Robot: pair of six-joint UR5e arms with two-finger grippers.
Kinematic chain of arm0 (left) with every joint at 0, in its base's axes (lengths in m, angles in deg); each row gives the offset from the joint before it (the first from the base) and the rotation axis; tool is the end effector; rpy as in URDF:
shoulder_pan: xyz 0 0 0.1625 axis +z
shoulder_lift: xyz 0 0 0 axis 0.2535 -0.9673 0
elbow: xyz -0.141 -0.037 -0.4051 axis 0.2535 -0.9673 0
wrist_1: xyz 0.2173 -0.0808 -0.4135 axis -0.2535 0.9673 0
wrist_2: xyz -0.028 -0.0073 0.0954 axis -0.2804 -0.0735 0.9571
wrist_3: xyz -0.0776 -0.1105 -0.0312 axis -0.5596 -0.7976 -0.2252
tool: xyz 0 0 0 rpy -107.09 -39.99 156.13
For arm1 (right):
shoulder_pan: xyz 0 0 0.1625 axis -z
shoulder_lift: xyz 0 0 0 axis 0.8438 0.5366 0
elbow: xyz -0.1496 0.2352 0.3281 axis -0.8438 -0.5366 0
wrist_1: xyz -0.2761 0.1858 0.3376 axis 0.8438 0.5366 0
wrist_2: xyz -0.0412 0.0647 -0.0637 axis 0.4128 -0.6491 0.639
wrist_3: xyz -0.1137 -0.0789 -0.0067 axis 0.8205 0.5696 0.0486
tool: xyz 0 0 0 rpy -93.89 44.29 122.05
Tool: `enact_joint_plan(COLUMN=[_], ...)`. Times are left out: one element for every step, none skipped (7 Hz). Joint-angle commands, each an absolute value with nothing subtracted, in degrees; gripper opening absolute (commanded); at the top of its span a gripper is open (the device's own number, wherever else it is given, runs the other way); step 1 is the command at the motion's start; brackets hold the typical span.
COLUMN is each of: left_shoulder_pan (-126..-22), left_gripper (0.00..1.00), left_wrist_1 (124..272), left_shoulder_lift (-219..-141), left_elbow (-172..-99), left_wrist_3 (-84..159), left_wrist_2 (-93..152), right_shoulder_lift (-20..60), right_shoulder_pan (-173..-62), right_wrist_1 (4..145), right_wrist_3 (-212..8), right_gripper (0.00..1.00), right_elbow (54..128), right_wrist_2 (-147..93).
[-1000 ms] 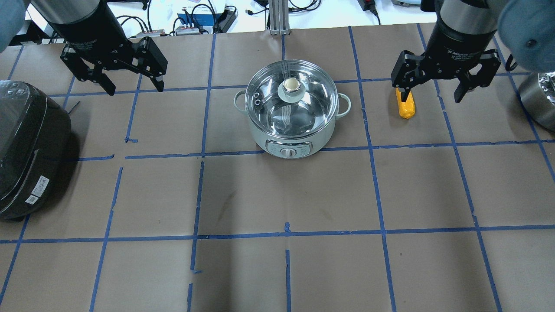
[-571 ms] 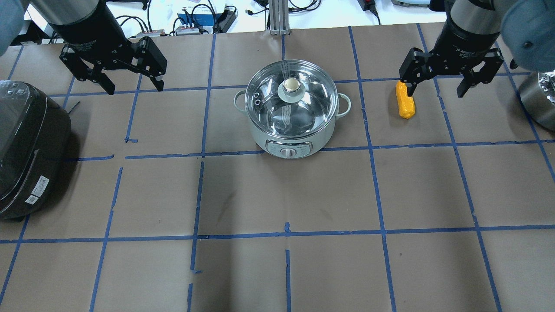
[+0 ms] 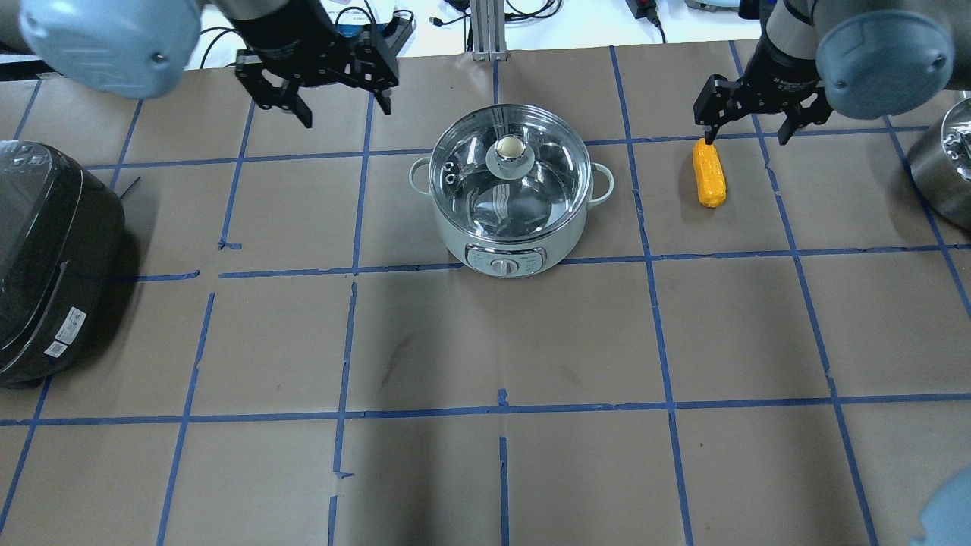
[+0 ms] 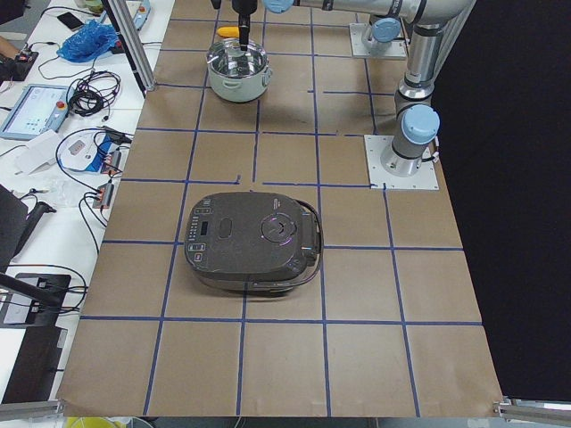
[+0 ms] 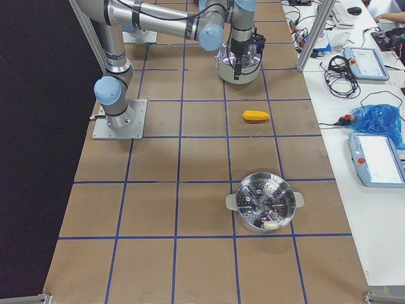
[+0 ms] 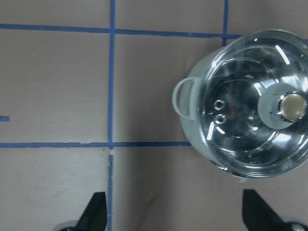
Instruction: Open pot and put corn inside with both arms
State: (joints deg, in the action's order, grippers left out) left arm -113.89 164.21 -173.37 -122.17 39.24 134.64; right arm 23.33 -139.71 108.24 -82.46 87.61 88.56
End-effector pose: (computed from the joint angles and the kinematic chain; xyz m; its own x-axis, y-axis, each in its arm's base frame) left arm -0.2537 -0.6365 0.4503 -0.9897 -0.0493 0.1341 -0.0625 0.9934 -0.0963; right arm 0.0353 -0.6834 0.3153 -0.9953 0.0879 0.0417 0.0847 0.9938 -0.0720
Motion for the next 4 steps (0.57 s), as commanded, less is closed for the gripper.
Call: enact_joint_plan(left_shoulder_pan=[-121.7, -123.7, -124.1, -124.8], left_gripper=[1.0, 1.0, 1.0, 1.0], left_wrist_1=[157.9, 155.1, 151.9, 147.6], left_shoulder_lift=[-180.7, -182.9, -185.2, -187.8], left_elbow=[-120.0, -119.8, -119.7, -119.7], left_wrist_3=[29.2, 26.2, 24.4, 21.9], left_wrist_2=[134.7, 134.8, 134.5, 134.3], right_shoulder_lift=[14.3, 9.8, 7.8, 6.0], right_shoulder_pan=[-137.4, -135.7, -135.5, -135.5], right_wrist_1=[119.0, 124.0, 126.1, 127.0], right_wrist_3=[-78.9, -78.4, -78.2, -78.2], right_gripper=[0.88, 0.87, 0.86, 0.86], right_elbow=[88.2, 89.1, 88.9, 88.8], right_wrist_2=[88.4, 85.2, 84.0, 83.9])
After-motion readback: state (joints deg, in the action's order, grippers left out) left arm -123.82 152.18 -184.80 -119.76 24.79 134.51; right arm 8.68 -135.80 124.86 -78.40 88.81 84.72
